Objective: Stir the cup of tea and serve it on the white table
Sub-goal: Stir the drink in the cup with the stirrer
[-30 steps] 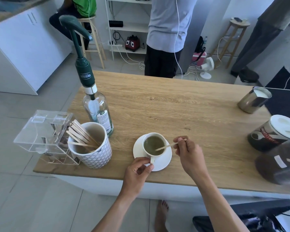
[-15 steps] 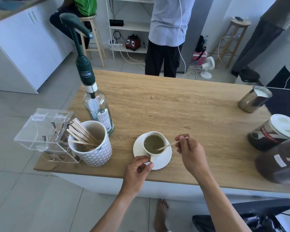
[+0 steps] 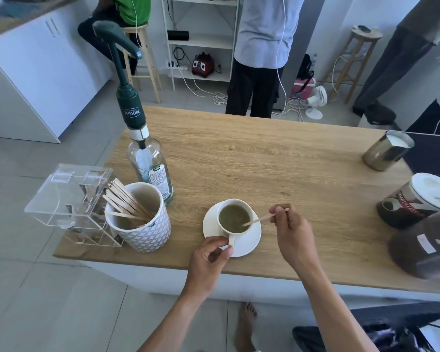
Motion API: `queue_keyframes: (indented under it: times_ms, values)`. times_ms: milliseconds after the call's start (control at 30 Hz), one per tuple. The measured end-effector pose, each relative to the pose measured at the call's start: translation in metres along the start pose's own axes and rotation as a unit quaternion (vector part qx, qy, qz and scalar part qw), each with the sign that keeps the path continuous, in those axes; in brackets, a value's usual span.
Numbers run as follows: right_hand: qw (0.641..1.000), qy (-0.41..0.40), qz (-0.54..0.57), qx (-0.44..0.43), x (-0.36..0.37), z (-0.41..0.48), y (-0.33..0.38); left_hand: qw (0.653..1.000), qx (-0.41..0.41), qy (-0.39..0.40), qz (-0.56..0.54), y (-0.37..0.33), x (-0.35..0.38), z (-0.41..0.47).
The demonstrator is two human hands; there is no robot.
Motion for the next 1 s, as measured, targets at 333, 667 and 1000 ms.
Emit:
queue_keyframes:
  times_ms: [333, 667, 1000]
  values:
    - [1.000, 0.021, 0.014, -0.007, 0.0054, -0.0025, 0.0003, 1.000, 0.004, 0.002, 0.012, -0.0012, -0.0001, -0.0015]
    - [1.000, 0.023, 0.018, 0.002, 0.0053, -0.0021, -0.0039, 1.000, 0.001, -0.004, 0.008, -0.0024, 0.0015, -0.0011]
    - [1.000, 0.011, -0.004, -0.016, 0.0045, -0.0004, -0.0001, 1.000, 0.001, -0.003, 0.006, -0.0026, 0.0006, -0.0013]
Point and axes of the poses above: each hand's wrist, its own z-axis towards the middle knuckle, its own x-axis out of the palm, y = z × x, the point moved 7 cm from there along z, towards the middle knuckle, and after that the axes turned 10 degrees about x, right-handed, at the moved point
